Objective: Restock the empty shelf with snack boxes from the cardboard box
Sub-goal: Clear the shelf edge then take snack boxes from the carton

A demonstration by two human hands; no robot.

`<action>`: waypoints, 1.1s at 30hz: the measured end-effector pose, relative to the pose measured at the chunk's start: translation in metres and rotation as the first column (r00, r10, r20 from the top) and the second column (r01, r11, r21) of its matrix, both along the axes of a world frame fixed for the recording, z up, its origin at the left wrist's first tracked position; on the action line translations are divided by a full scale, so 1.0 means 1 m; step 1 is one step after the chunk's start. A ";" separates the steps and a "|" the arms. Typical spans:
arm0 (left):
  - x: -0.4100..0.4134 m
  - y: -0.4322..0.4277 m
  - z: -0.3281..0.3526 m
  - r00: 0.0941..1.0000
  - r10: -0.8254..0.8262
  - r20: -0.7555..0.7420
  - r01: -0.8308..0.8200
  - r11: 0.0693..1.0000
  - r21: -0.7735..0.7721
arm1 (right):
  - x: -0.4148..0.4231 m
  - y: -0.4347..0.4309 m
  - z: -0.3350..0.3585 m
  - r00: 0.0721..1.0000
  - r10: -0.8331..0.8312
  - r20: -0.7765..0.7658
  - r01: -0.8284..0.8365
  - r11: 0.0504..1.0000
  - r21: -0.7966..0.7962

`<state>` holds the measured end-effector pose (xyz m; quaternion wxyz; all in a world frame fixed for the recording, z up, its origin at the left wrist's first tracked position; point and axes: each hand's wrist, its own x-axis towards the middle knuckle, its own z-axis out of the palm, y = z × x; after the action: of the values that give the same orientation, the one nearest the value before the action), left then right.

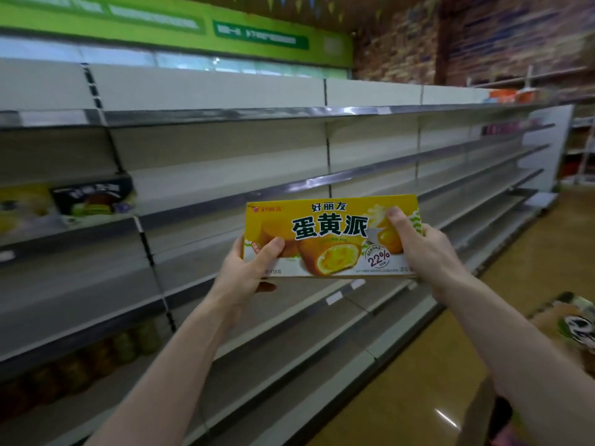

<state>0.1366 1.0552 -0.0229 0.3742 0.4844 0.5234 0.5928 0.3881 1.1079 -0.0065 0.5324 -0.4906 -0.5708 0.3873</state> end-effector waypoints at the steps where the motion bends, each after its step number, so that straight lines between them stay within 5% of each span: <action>1: -0.016 -0.005 0.005 1.000 0.028 0.003 -0.028 1.000 0.010 | -0.018 0.002 0.005 0.999 0.035 0.006 -0.035 0.999 0.012; 17: -0.264 -0.097 0.052 0.932 0.358 -0.061 -0.344 0.924 0.165 | -0.301 -0.003 0.055 0.924 0.382 0.032 -0.383 0.914 0.131; 33: -0.451 -0.126 0.079 0.792 0.610 -0.034 -0.606 0.791 0.079 | -0.518 0.016 0.095 0.652 0.757 -0.032 -0.758 0.651 -0.049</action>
<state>-0.3147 0.9295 0.0557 0.1328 0.3190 0.6428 0.6837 -0.1299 1.1243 0.0881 0.3102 -0.2216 -0.7096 0.5926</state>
